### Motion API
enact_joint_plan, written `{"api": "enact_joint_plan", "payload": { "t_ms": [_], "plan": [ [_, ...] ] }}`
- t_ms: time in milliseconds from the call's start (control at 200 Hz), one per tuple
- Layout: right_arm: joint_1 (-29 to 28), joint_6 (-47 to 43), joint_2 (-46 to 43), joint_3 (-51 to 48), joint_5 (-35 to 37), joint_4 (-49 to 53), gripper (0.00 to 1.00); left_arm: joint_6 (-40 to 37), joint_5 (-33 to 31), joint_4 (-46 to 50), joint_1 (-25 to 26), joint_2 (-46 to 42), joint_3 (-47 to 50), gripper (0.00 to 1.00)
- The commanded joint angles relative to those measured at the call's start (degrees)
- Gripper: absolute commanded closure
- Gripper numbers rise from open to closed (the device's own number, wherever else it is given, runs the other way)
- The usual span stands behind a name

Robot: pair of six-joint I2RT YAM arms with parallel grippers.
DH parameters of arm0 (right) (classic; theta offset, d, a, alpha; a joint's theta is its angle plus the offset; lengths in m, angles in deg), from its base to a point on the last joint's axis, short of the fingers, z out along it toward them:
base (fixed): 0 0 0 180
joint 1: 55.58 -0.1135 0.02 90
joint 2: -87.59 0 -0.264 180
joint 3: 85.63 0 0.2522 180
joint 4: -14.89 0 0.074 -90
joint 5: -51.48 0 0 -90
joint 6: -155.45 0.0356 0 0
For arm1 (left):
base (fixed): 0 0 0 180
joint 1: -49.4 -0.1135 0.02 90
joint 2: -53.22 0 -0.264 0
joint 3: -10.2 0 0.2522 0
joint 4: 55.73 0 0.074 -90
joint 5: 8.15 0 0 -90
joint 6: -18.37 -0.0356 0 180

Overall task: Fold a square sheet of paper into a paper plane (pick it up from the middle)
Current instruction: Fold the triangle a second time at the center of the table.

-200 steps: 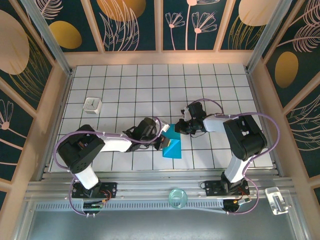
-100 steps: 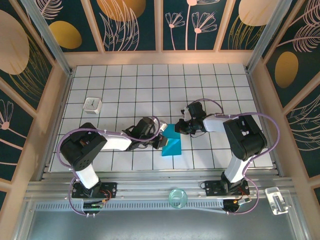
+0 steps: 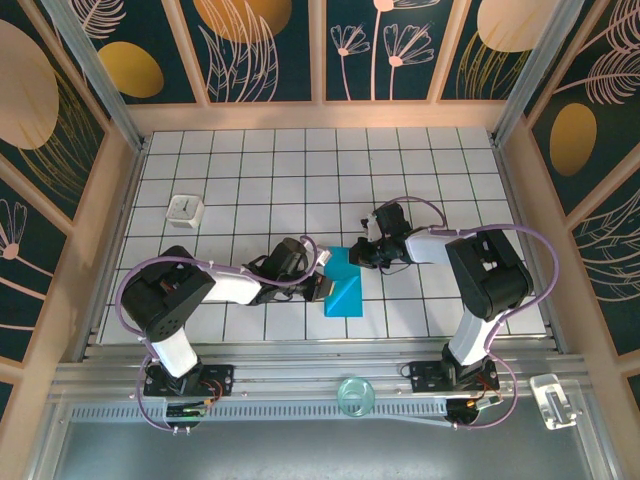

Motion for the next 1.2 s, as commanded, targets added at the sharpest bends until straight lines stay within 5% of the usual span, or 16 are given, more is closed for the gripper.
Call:
{"api": "enact_joint_plan", "payload": {
  "t_ms": [0, 1196],
  "plan": [
    [-0.74, -1.23, 2.54, -0.14, 3.71, 3.7, 0.91, -0.39, -1.37, -0.22, -0.3, 1.11, -1.0, 0.99],
    [-0.99, -1.31, 2.91, -0.08, 3.83, 3.73, 0.92, -1.24, -2.0, 1.69, -0.32, 1.15, -0.85, 0.99]
  ]
}}
